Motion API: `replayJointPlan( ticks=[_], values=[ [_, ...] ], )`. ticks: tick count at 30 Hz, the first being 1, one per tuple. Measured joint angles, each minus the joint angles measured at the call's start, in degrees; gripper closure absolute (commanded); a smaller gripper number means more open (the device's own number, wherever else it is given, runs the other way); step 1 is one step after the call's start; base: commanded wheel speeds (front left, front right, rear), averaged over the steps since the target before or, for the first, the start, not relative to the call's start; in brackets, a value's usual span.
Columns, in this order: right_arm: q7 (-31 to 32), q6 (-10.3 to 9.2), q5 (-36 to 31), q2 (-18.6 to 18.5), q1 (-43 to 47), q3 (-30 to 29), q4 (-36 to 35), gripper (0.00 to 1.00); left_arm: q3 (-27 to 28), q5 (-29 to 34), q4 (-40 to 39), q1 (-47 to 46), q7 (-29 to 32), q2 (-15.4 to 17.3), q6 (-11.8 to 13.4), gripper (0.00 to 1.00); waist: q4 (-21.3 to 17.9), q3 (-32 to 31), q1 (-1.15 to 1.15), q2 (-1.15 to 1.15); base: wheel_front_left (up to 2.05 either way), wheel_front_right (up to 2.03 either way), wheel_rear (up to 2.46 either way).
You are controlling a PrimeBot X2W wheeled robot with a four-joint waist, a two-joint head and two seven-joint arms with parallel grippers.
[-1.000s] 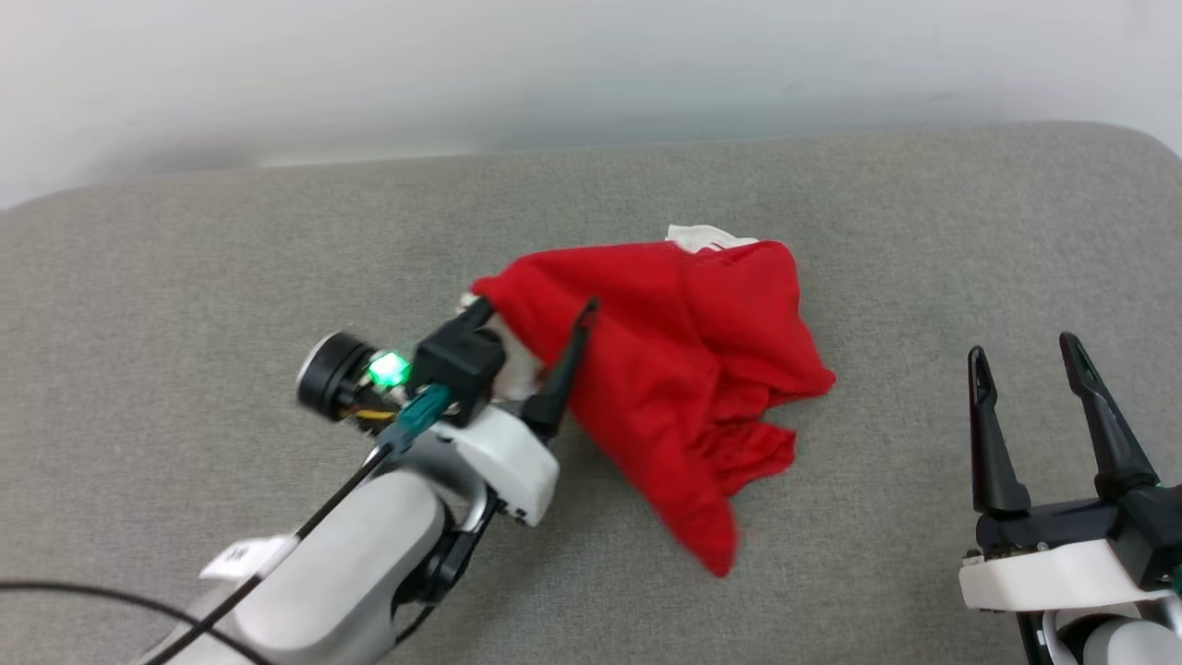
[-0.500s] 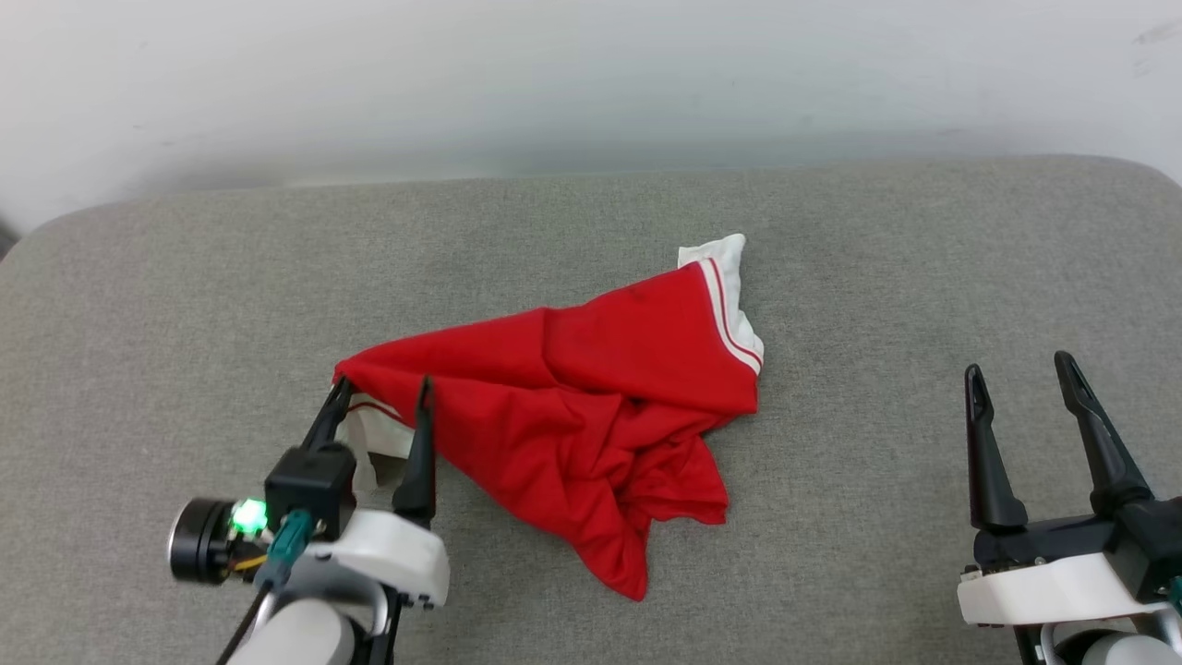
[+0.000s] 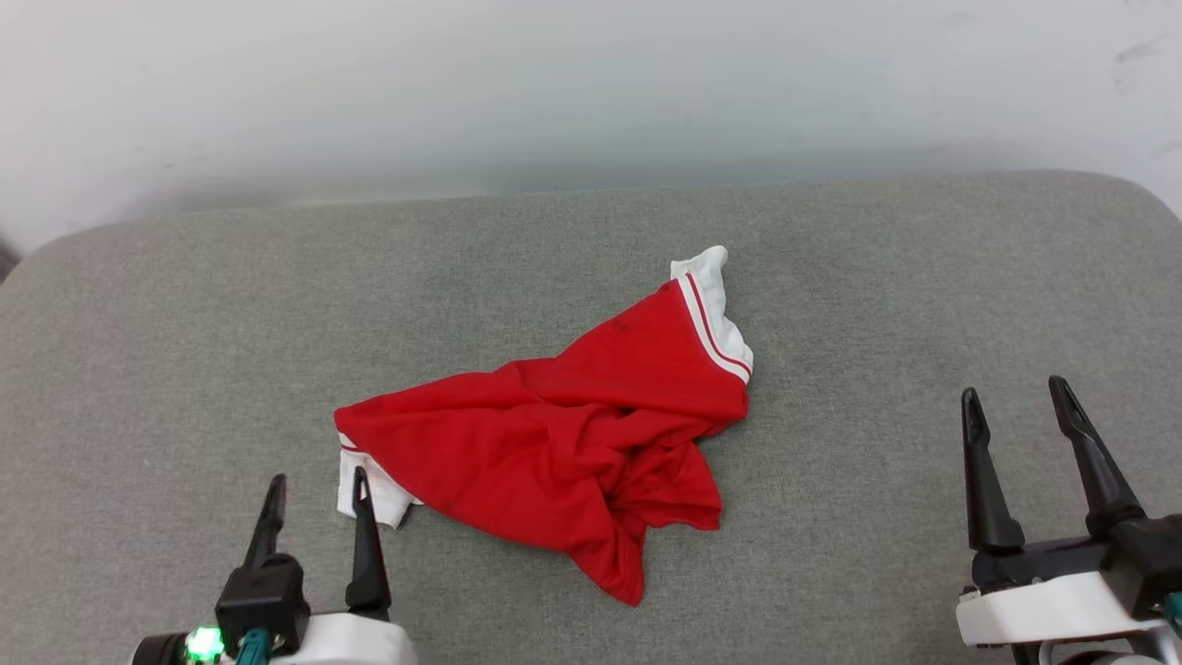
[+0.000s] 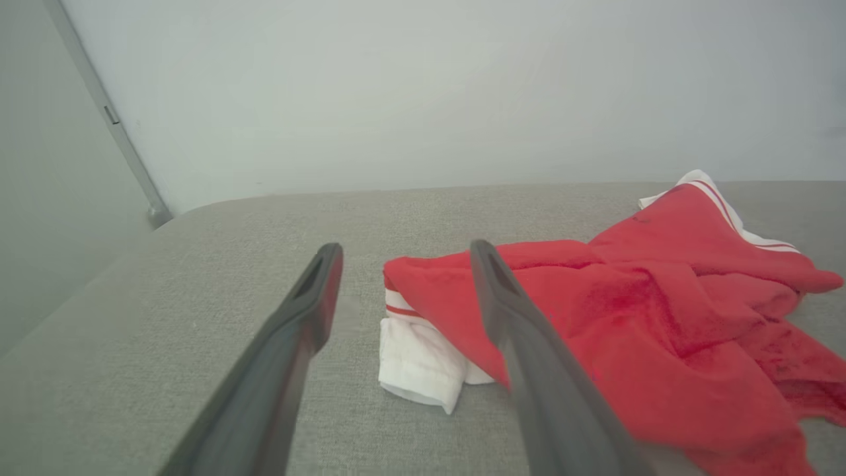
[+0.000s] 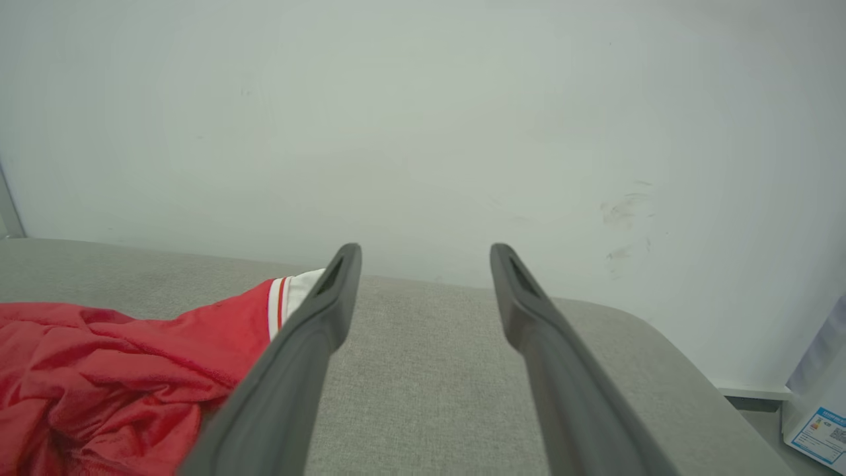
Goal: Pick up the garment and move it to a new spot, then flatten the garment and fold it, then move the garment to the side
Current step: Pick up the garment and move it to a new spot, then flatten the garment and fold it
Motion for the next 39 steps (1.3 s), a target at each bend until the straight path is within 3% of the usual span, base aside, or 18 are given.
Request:
replayJointPlan(
  ticks=[12,19,29,39],
  values=[
    [0.0,0.00,3.8,0.0,3.5,0.6,1.8,0.00,9.3,7.7,-2.6,7.0,0.0,-8.6,-7.3,0.00,0.4,-2.6,0.00,0.00,0.00,0.00,0.00],
    [0.0,0.00,6.1,0.0,5.5,0.9,2.4,0.00,12.5,10.4,-3.1,8.5,0.0,-11.9,-11.5,0.00,0.6,-3.7,0.00,0.00,0.00,0.00,0.00],
    [0.0,-0.01,8.2,0.0,6.3,1.2,2.5,0.00,15.7,12.7,-3.2,9.2,0.0,-14.1,-15.1,0.00,0.6,-4.3,0.00,0.00,0.00,0.00,0.00],
    [0.0,-0.01,8.2,0.0,6.4,1.4,2.4,0.00,17.4,13.7,-3.1,9.4,0.0,-15.2,-17.0,0.00,0.8,-4.6,0.00,0.00,0.00,0.00,0.00]
  ],
)
